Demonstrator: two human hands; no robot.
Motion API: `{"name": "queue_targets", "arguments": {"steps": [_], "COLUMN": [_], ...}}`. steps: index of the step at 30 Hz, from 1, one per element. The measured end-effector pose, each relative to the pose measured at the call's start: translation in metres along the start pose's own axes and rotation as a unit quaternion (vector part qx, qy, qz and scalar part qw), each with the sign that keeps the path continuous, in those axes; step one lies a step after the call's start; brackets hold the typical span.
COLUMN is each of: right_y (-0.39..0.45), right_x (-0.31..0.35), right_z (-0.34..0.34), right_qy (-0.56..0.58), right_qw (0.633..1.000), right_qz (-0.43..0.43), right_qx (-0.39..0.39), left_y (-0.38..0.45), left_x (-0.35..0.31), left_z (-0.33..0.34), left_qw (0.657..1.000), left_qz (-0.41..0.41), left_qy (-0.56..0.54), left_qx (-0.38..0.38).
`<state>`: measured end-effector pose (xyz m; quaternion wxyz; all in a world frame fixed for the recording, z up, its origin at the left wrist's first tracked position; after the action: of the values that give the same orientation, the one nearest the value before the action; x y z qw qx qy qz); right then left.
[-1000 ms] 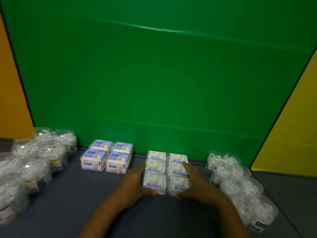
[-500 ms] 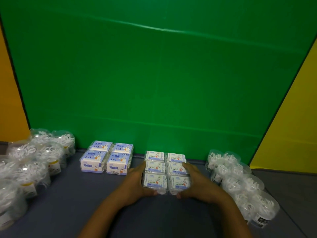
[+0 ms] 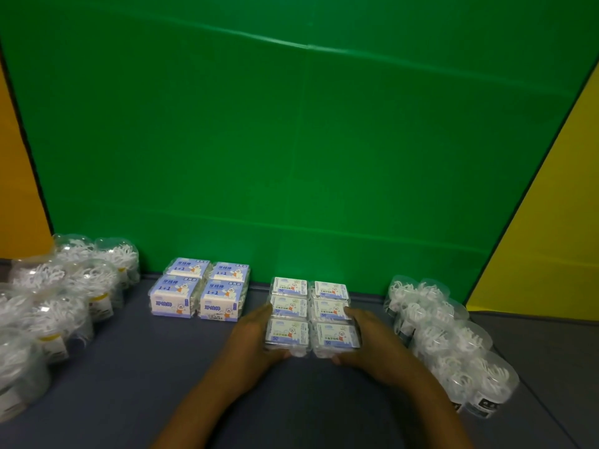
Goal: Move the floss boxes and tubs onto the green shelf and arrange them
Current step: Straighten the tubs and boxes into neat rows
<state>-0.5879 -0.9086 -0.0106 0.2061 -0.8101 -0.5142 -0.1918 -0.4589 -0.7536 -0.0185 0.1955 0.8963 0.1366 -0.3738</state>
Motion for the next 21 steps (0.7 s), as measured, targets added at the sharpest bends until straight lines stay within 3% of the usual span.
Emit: {"name": "queue_targets", "arguments": {"steps": [6,10,15,21], "right_y": [-0.007,-0.02,-0.059,-0.116], "right_x": [0.009,0.008,0.002,-0.033], "right_z": [-0.001,-0.013,-0.057,-0.103], "right_qy": [-0.01,-0.008,0.002,-0.02], "right_qw": [1.0,0.999,0.992,0.981], "right_qz": [-0.024,-0.045,-0.068,-0.086], "right_qx": [0.007,-0.029,-0.109,-0.172], "left_y": [-0.002,-0.005,-0.009,-0.006], "left_x": [0.006,0.003,-0.041,-0.111], "left_z": [0.005,0.0,-0.007,0.032], "left_qw": [0.998,0.99,0.988,0.991], "left_qz": [-0.046,-0.093,-0.039,0.041], "left_qy": [0.047,0.108,0.138,0.106], "left_qx": [0.005,0.005,-0.049,-0.07]}}
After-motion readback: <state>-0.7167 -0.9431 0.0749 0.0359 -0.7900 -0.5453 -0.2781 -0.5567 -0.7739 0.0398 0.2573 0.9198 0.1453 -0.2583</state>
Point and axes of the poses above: each hand's wrist, its own y-axis towards the middle knuckle, its own z-axis out of the palm, x = y × z, the point moved 8 cm from there along y, towards the middle knuckle, and after that the axes turned 11 degrees about x, right-handed, at the moved point
